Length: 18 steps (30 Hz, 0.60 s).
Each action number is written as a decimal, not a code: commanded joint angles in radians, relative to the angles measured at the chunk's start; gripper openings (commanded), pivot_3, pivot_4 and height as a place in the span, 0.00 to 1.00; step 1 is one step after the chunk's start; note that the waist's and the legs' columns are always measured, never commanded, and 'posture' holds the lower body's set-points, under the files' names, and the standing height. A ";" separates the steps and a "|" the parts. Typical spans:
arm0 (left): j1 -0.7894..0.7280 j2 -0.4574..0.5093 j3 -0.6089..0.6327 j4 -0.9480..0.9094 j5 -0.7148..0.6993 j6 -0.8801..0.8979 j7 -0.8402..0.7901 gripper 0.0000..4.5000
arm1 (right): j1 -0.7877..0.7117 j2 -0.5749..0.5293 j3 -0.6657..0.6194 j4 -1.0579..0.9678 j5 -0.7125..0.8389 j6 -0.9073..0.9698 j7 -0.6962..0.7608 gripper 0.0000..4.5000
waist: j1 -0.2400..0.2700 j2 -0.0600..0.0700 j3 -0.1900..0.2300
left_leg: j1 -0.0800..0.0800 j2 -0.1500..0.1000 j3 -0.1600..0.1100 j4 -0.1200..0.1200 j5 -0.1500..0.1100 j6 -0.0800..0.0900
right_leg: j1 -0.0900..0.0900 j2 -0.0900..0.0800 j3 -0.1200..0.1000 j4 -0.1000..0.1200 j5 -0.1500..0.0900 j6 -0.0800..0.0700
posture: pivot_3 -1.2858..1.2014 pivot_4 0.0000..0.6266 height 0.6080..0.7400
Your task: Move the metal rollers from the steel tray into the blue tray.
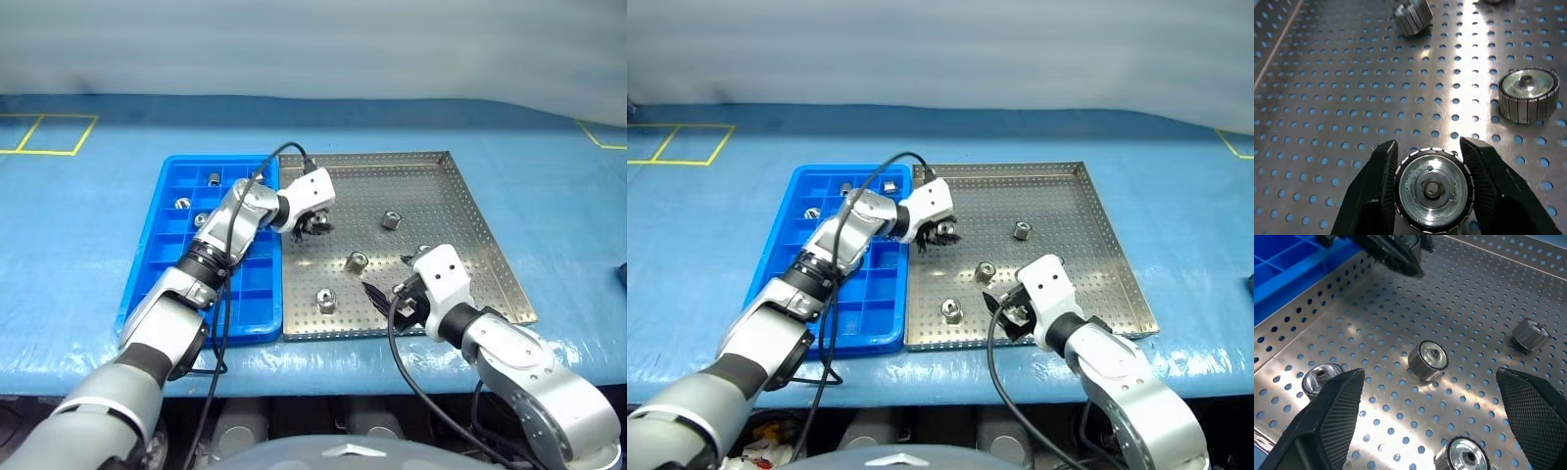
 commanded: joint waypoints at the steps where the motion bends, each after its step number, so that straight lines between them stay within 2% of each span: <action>1: 0.050 0.017 0.139 -0.215 -0.065 0.103 0.091 0.38 | -0.043 0.000 0.020 -0.001 -0.001 -0.016 0.015 1.00 | -0.001 0.000 0.000 | 0.000 0.000 0.000 0.000 0.000 0.000 | 0.000 0.000 0.000 0.000 0.000 0.000 | 0.54 0.24 1.00; 5: 0.175 0.047 0.249 -0.430 -0.067 0.217 0.228 0.38 | -0.099 -0.002 0.058 0.021 0.001 -0.021 0.039 1.00 | 0.000 0.000 0.000 | 0.003 0.000 0.001 -0.001 0.000 0.000 | 0.001 0.001 0.001 0.001 0.000 0.000 | 0.56 0.24 1.00; 9: 0.289 0.033 0.339 -0.571 -0.039 0.269 0.396 0.38 | -0.156 0.001 0.120 0.069 -0.022 -0.053 0.058 1.00 | 0.022 0.000 0.000 | 0.003 0.000 -0.001 0.000 0.001 -0.001 | 0.001 0.001 0.000 0.003 0.000 0.000 | 0.58 0.24 1.00; 13: 0.391 -0.019 0.405 -0.685 -0.020 0.321 0.558 0.38 | -0.209 0.005 0.193 0.114 -0.045 -0.101 0.091 1.00 | 0.055 0.000 0.000 | 0.003 0.000 0.000 0.001 0.001 -0.001 | 0.002 0.000 0.000 0.003 0.000 0.000 | 0.60 0.24 1.00; 18: 0.499 -0.035 0.426 -0.784 0.025 0.369 0.689 0.38 | -0.246 0.007 0.227 0.152 -0.050 -0.127 0.133 1.00 | 0.089 -0.001 0.000 | 0.002 -0.001 -0.002 0.001 0.001 -0.001 | 0.002 -0.001 -0.001 0.002 0.003 -0.004 | 0.63 0.24 1.00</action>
